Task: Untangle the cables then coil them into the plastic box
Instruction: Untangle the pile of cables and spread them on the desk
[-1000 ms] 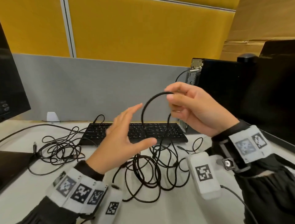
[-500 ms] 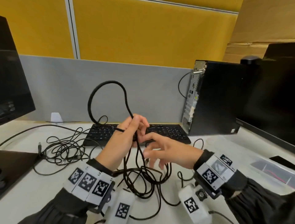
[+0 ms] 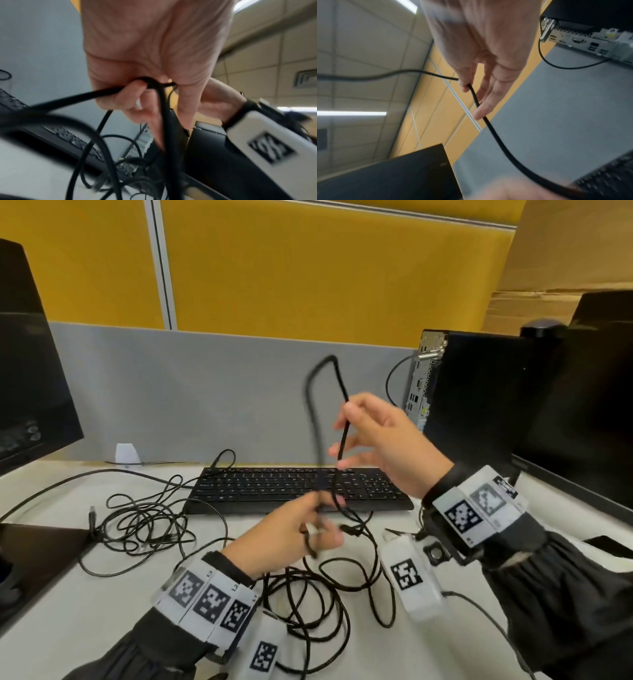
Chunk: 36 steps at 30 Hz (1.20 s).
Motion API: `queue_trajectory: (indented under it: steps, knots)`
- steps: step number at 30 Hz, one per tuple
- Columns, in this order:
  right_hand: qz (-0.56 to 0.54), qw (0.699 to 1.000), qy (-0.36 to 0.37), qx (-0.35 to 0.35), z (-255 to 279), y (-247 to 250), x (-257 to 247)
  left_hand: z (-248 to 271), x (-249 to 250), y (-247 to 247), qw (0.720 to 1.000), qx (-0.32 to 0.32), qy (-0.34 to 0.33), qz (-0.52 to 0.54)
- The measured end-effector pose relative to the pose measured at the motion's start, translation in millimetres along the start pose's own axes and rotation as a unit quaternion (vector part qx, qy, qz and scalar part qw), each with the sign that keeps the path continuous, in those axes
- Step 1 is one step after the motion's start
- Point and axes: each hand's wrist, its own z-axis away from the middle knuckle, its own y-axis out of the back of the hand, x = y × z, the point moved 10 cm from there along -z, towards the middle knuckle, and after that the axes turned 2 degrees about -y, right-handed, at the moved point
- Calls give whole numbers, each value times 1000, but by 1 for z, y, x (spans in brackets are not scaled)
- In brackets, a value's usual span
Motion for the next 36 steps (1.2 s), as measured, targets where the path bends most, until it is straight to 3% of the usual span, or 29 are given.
queue_trajectory:
  steps: [3, 6, 9, 13, 15, 18, 20, 22, 23, 25, 28, 30, 33, 36]
  knots:
    - [-104, 994, 9, 17, -4, 9, -12, 0, 1, -13, 1000, -22, 6, -13]
    - [-197, 980, -14, -2, -1, 4, -11, -1, 5, -4, 995, 73, 7, 71]
    - [-251, 966, -38, -35, 3, -10, -8, 1, -3, 12, 967, 183, 40, 175]
    - [-276, 961, -21, -29, 4, -12, -16, 1, 20, 7, 981, 130, -9, 146]
    - [-237, 971, 30, 16, 3, 8, -27, 2, 17, 18, 975, 150, -15, 165]
    - [-41, 996, 51, 66, 10, 31, -23, 4, 3, 35, 947, 185, 13, 263]
    - [68, 997, -43, 8, 14, 21, 20, 4, 2, 40, 926, 186, 12, 328]
    - [154, 974, -112, -119, 28, -10, 64, 5, 8, 40, 915, 174, -5, 363]
    - [210, 957, -103, -169, 35, -25, 77, 4, 10, 39, 913, 168, -9, 371]
    - [270, 939, -68, -204, 44, -44, 82, 5, 13, 40, 918, 163, -12, 361]
    - [232, 951, -61, -194, 48, -43, 71, 7, 11, 47, 928, 172, -10, 330]
    - [196, 964, -83, -161, 47, -28, 66, 8, 2, 54, 926, 187, 5, 327]
    - [65, 992, -105, -12, 39, 22, 62, 8, -12, 55, 923, 187, 47, 333]
    - [74, 979, -134, 135, 37, 84, 66, 6, -23, 49, 928, 170, 98, 318]
